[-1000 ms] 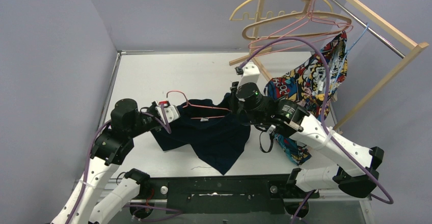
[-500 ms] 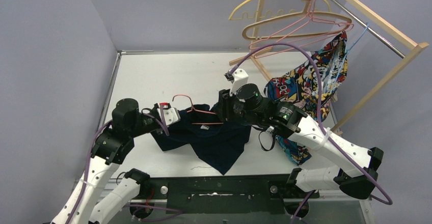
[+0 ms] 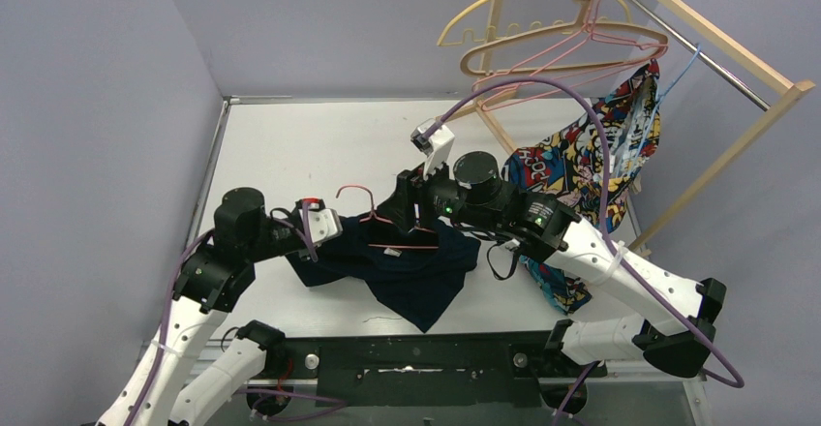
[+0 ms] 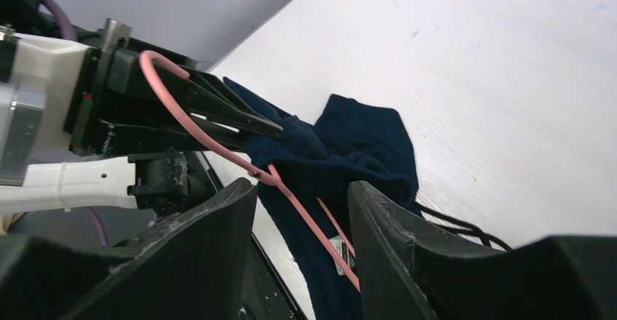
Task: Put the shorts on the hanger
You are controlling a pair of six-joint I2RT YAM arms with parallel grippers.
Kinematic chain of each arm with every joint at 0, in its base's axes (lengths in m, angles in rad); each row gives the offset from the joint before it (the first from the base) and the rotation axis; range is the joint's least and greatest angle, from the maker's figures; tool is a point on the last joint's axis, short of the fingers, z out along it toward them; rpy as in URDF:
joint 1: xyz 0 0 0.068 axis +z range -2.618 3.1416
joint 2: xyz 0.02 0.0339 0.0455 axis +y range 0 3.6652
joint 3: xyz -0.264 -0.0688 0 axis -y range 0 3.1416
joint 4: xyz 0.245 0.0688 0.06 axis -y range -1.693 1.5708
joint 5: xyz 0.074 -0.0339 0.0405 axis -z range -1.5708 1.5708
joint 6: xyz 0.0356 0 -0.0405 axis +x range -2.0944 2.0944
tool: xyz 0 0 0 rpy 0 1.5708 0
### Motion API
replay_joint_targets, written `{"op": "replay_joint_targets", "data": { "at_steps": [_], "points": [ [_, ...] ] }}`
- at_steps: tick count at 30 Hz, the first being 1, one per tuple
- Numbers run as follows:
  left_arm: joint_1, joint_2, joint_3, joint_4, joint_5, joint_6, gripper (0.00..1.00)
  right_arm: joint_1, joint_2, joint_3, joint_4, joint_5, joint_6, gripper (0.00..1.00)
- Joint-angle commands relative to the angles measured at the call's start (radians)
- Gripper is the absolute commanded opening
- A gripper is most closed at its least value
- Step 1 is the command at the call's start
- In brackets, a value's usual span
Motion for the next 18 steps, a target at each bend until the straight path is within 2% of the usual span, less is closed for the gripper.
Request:
{"op": "replay_joint_targets", "data": {
  "at_steps": [1,7,9,11,13,18],
  "points": [
    [0.002,-0.015,0.077,0.052,0.08,-0.028,0.0,-0.003,0.012,0.041,0.169,-0.122,-0.053,0.51],
    [0.002,-0.015,0.07,0.085,0.115,-0.053,0.0,-0.003,0.06,0.031,0.226,-0.208,-0.059,0.5],
    [0.002,-0.013,0.068,0.108,0.122,-0.063,0.0,-0.003,0.074,0.04,0.249,-0.212,-0.054,0.39],
    [0.002,-0.012,0.07,0.137,0.12,-0.088,0.0,-0.004,0.086,0.061,0.265,-0.212,-0.059,0.16],
    [0.002,-0.021,0.075,0.172,0.086,-0.118,0.0,-0.015,0.086,0.086,0.252,-0.205,-0.067,0.0],
    [0.002,-0.053,0.077,0.265,-0.092,-0.241,0.0,-0.085,0.028,0.084,0.181,-0.214,-0.075,0.0]
  ]
}}
